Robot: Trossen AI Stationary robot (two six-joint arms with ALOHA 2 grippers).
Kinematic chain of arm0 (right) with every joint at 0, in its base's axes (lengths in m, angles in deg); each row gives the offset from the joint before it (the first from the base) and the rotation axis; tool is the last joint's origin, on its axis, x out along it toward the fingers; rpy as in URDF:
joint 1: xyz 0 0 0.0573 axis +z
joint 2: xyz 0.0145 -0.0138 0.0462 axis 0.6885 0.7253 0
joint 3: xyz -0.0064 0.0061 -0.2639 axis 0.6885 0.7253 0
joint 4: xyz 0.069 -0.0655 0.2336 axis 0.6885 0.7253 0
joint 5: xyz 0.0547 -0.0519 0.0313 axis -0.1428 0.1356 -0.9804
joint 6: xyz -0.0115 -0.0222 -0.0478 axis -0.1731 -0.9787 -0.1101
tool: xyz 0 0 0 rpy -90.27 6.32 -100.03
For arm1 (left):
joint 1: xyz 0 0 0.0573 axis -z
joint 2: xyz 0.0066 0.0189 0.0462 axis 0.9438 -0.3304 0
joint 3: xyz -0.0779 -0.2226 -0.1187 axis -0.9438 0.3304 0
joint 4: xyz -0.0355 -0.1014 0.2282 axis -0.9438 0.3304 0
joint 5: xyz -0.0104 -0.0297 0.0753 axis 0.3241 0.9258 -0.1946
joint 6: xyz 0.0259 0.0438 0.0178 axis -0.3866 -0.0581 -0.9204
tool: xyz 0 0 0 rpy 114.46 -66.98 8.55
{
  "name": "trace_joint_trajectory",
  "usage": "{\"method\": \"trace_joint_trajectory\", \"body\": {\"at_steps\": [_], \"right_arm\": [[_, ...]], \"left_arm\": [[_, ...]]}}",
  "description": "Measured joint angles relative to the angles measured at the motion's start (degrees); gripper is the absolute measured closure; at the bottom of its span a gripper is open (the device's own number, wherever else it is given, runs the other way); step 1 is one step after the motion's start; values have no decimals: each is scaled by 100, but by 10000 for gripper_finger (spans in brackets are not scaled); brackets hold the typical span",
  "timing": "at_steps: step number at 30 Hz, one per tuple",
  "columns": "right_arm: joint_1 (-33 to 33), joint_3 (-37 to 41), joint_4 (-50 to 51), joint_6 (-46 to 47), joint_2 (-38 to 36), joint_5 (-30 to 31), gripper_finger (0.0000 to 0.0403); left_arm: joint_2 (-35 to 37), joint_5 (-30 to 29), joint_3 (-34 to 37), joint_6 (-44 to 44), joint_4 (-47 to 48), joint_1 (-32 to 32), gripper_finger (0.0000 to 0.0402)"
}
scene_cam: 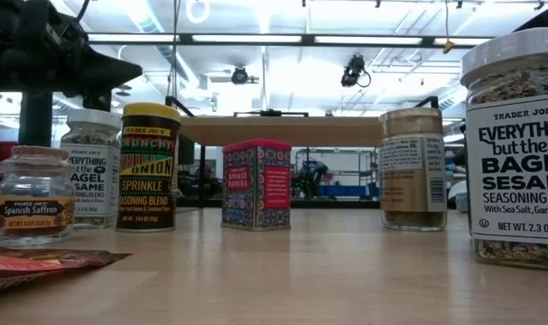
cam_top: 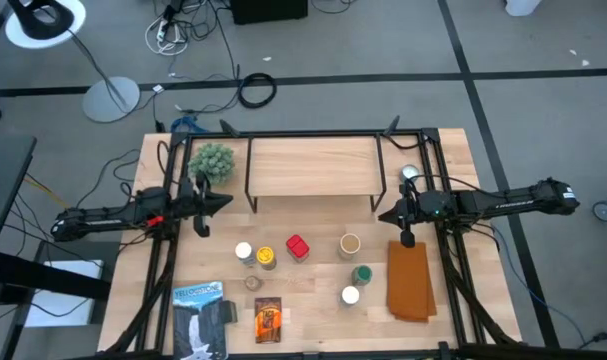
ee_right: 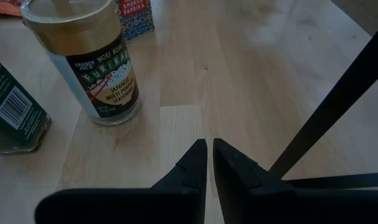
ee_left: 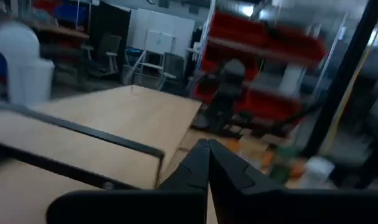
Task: Shelf spices
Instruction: Put the white seasoning bottle onto the shelf
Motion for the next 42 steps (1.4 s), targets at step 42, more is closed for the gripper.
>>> {"method": "trace_joint_trajectory", "body": {"at_steps": [42], "right_arm": [[0, 0, -1, -1, 0, 0, 375]], "left_arm": [[0, 163, 0, 869, -1960, 0, 390]]}}
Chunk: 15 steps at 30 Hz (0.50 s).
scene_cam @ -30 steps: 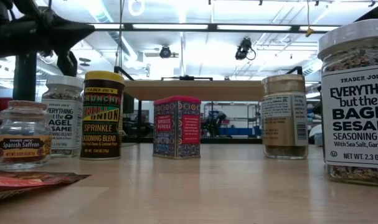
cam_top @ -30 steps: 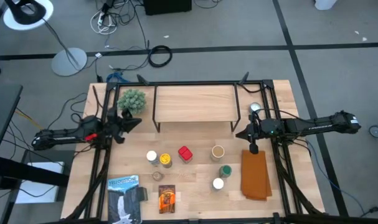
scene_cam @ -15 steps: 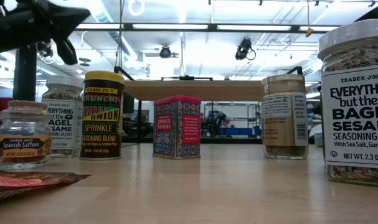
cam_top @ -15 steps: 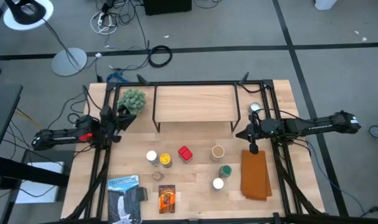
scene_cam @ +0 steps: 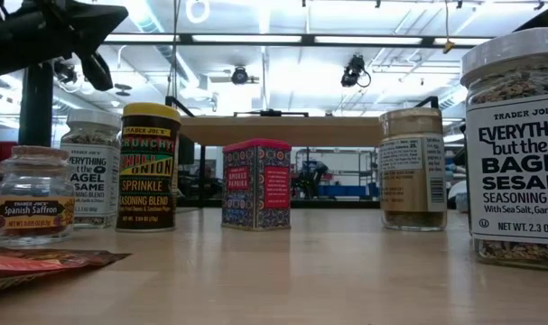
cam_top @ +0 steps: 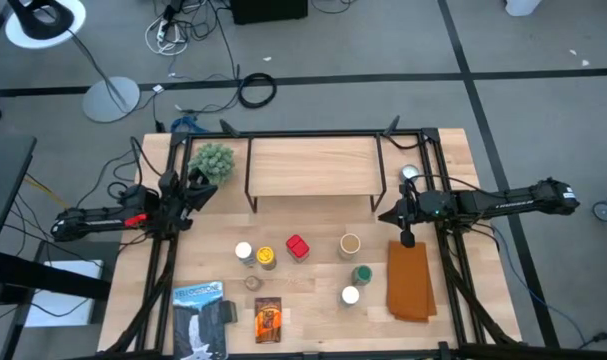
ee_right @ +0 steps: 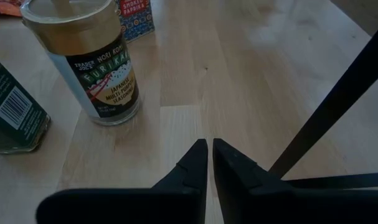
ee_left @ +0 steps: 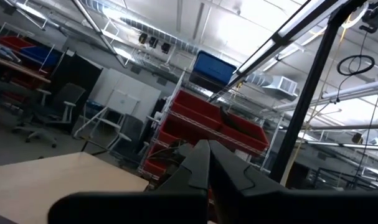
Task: Shelf spices
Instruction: Put the white seasoning bottle onto the shelf
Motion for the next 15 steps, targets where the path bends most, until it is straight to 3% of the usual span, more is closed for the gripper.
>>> {"method": "trace_joint_trajectory", "body": {"at_steps": [9, 15], "right_arm": [[-1, 0, 2, 1, 2, 0, 376], [-1, -1, 0, 0, 0, 0, 373]], "left_arm": [[0, -3, 2, 148, -31, 0, 387], [0, -4, 0, 315, -3, 0, 338]]}}
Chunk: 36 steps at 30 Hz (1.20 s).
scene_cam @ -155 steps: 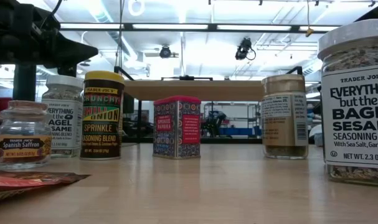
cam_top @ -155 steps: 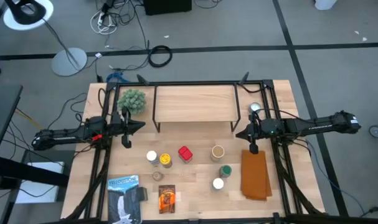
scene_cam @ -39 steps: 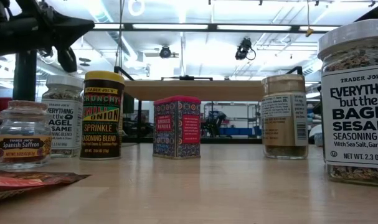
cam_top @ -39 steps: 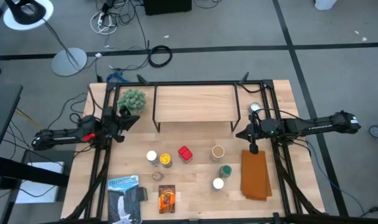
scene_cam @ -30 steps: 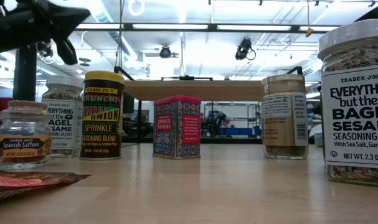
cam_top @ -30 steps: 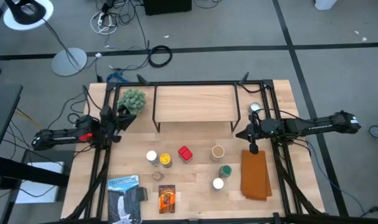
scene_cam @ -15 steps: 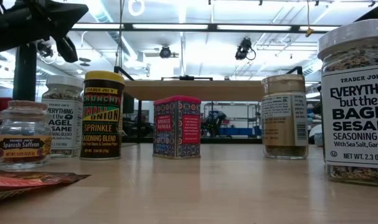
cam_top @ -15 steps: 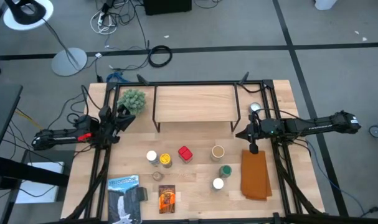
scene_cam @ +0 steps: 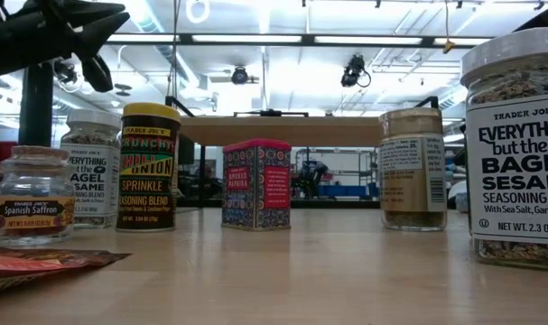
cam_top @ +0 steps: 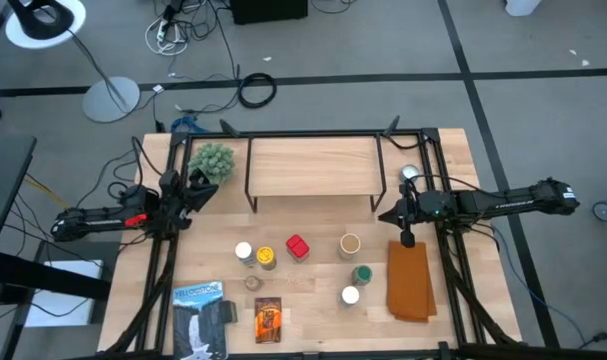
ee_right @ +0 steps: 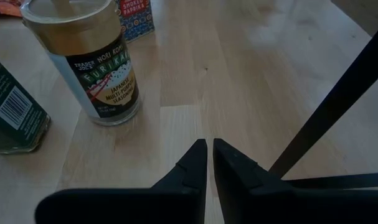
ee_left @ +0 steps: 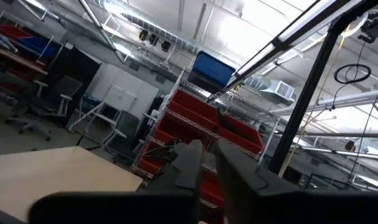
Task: Shelf spices
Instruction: Put the white seasoning bottle onto the shelf
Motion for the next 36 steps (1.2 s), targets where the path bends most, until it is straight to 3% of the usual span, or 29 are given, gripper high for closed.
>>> {"method": "trace_joint_trajectory", "body": {"at_steps": [11, 21, 24, 29, 33, 36], "right_arm": [[0, 1, 0, 1, 0, 0, 374], [1, 1, 2, 0, 2, 0, 373], [1, 0, 0, -1, 2, -1, 373], [2, 1, -1, 1, 2, -2, 376], [2, 1, 2, 1, 2, 0, 374], [0, 1, 0, 1, 0, 0, 373]], "left_arm": [[0, -2, 1, -324, 12, 0, 182], [-8, 302, -218, 114, -4, 0, 166], [-13, 459, -612, 111, 577, 0, 172], [-362, 579, -1583, -28, 2456, 11, 180], [-1028, 580, -2393, -25, 3983, 11, 183], [-1622, 575, -2868, -20, 4619, 45, 183]]}}
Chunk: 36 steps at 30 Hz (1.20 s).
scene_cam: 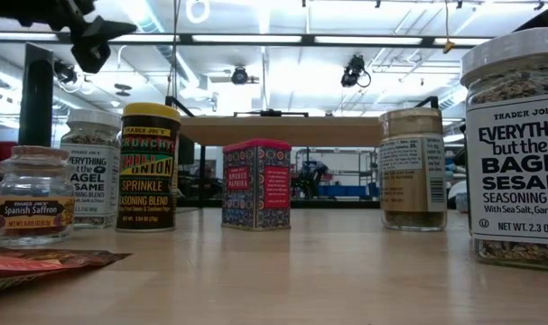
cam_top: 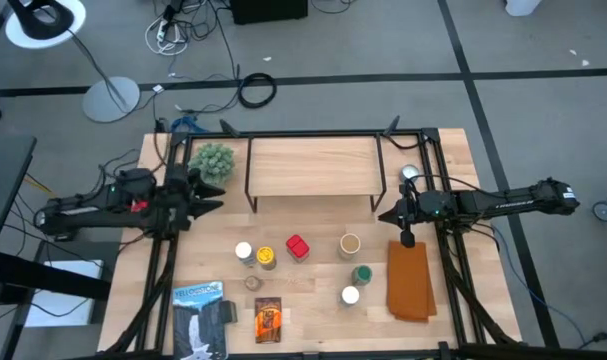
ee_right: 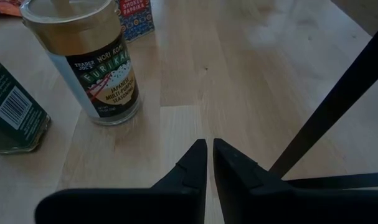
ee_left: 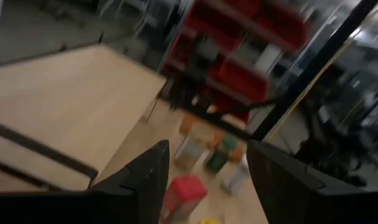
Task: Shelf spices
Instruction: Put the white seasoning bottle onto the shelf
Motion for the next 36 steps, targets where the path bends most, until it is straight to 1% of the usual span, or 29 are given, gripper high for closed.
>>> {"method": "trace_joint_trajectory", "body": {"at_steps": [8, 12, 16, 23, 31, 36], "right_arm": [[0, 0, -1, -1, 2, 0, 375], [1, -1, -1, -1, 2, 0, 374], [1, 0, 0, 0, 2, 0, 376], [0, 0, -2, 0, 2, -1, 373], [2, 0, 0, -2, 0, 0, 378], [0, 0, 0, -2, 2, -2, 378]], "left_arm": [[-1518, -11, -1056, 29, 983, 474, 183], [-2141, -302, -1485, 21, 1402, 850, 183], [-2596, -620, -1759, 27, 1710, 1197, 183], [-3009, -836, -1889, 147, 1794, 1647, 183], [-3093, -854, -1891, 374, 2000, 2026, 183], [-3174, -1066, -1891, 620, 2315, 2256, 183]]}}
